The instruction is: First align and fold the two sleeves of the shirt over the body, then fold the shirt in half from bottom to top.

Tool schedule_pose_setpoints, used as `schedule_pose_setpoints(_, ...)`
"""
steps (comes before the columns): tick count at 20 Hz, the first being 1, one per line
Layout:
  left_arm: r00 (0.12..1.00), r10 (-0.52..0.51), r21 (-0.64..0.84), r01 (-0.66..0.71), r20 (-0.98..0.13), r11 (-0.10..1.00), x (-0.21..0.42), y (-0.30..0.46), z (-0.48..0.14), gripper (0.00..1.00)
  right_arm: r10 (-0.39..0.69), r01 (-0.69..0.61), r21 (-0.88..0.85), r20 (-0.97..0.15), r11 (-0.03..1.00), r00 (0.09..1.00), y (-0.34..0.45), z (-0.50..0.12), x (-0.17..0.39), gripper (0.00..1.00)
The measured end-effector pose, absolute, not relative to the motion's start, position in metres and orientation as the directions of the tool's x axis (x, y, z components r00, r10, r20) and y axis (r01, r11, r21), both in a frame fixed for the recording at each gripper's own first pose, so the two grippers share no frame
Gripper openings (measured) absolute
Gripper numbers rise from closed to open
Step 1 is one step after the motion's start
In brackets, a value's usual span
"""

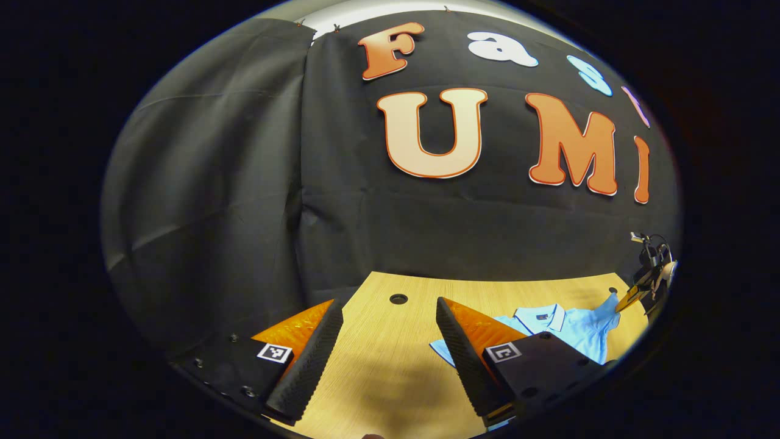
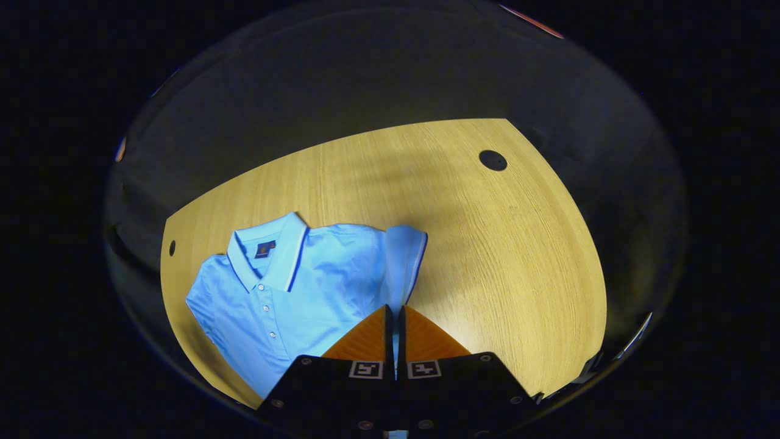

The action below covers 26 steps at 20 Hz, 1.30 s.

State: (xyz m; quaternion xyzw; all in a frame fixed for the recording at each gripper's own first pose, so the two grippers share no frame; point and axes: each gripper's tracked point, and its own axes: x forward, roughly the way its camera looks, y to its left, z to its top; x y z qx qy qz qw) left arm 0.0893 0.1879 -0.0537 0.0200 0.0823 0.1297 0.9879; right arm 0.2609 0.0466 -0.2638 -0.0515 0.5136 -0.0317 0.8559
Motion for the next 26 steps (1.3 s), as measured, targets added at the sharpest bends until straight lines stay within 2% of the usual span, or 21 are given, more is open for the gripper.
schedule_pose_setpoints(4, 0.961, 0.224, 0.046, -0.220, -0.162, 0.974, 0.096, 0.221, -0.054, 1.00, -0.072, -0.042, -0.106, -0.870, 0.993, 0.488, 0.103, -0.251, 0.250, 0.00)
schedule_pose_setpoints(11, 0.959, 0.227, 0.032, -0.225, -0.170, 0.974, 0.097, 0.276, -0.056, 1.00, -0.047, -0.103, -0.108, -0.880, 0.989, 0.473, 0.177, -0.260, 0.239, 0.00)
schedule_pose_setpoints(20, 0.938, 0.274, 0.028, -0.274, -0.215, 0.961, 0.084, 0.324, -0.074, 1.00, 0.014, -0.170, -0.057, -0.920, 0.984, 0.392, 0.264, -0.312, 0.223, 0.00)
schedule_pose_setpoints(24, 0.928, 0.280, 0.017, -0.284, -0.245, 0.959, 0.083, 0.325, -0.087, 1.00, 0.063, -0.241, -0.030, -0.927, 0.970, 0.369, 0.289, -0.329, 0.213, 0.03)
schedule_pose_setpoints(26, 0.928, 0.272, 0.013, -0.278, -0.256, 0.961, 0.084, 0.318, -0.089, 0.99, 0.121, -0.256, 0.026, -0.924, 0.966, 0.363, 0.302, -0.325, 0.210, 0.08)
